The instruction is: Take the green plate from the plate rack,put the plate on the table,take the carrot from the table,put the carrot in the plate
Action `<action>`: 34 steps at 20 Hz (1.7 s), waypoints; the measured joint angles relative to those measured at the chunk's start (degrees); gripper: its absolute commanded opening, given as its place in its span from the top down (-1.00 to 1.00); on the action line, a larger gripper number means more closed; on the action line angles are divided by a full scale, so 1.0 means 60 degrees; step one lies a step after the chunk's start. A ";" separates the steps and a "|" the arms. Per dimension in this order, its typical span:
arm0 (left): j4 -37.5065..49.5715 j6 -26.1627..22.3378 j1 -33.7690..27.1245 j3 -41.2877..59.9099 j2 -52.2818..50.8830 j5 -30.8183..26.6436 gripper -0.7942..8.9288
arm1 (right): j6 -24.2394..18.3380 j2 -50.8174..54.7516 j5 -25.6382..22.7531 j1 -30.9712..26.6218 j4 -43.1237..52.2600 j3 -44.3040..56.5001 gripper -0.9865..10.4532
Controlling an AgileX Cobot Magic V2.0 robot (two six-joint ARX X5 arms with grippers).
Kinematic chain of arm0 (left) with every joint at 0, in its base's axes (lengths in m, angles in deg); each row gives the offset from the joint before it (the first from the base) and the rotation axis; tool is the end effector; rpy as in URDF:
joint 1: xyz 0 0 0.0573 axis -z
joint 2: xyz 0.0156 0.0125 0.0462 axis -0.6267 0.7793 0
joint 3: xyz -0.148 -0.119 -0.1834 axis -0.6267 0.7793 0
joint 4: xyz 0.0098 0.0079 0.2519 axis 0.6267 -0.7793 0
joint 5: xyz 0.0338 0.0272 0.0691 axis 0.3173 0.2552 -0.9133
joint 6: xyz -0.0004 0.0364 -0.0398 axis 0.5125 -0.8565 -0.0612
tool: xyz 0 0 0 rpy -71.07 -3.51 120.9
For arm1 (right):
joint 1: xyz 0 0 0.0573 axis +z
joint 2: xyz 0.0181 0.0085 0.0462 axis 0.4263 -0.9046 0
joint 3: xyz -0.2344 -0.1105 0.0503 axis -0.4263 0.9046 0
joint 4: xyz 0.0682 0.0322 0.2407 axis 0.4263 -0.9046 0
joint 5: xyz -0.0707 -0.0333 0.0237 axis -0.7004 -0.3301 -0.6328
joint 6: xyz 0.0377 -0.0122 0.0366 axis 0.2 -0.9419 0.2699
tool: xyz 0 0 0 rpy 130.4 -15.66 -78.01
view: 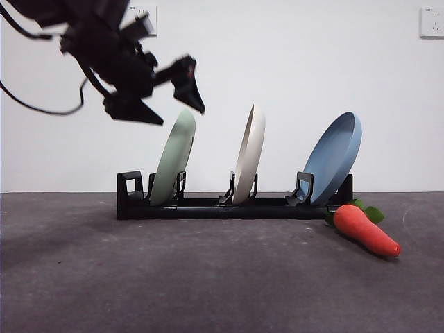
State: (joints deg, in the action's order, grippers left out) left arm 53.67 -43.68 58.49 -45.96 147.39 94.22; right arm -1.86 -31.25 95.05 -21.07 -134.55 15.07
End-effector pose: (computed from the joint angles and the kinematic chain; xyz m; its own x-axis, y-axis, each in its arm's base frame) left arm 0.3871 -0.1453 0.2594 0.7653 -0.5103 -0.3923 0.4955 0.8561 -0.1470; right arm 0.1078 0.0203 0.3190 0.5281 0.4693 -0.7077 -0.3661 0.8778 0.3089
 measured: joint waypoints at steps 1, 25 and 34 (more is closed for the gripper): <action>0.0018 0.0000 0.0011 0.0000 0.0153 -0.0047 -0.22 | -0.0004 -0.0025 0.0000 0.0000 -0.0004 0.0000 -0.27; 0.0025 0.0583 -0.0004 0.0000 0.0317 0.0852 0.85 | 0.0000 -0.0029 -0.0007 0.0000 0.0000 0.0000 -0.27; -0.1559 0.0696 0.0000 -0.0929 -0.1308 0.1668 0.85 | -0.0004 -0.0029 -0.0007 0.0000 0.0000 0.0000 -0.27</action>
State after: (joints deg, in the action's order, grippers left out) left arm 44.32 -39.51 58.49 -51.54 139.54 104.23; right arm -1.88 -31.43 95.01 -21.07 -134.55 15.07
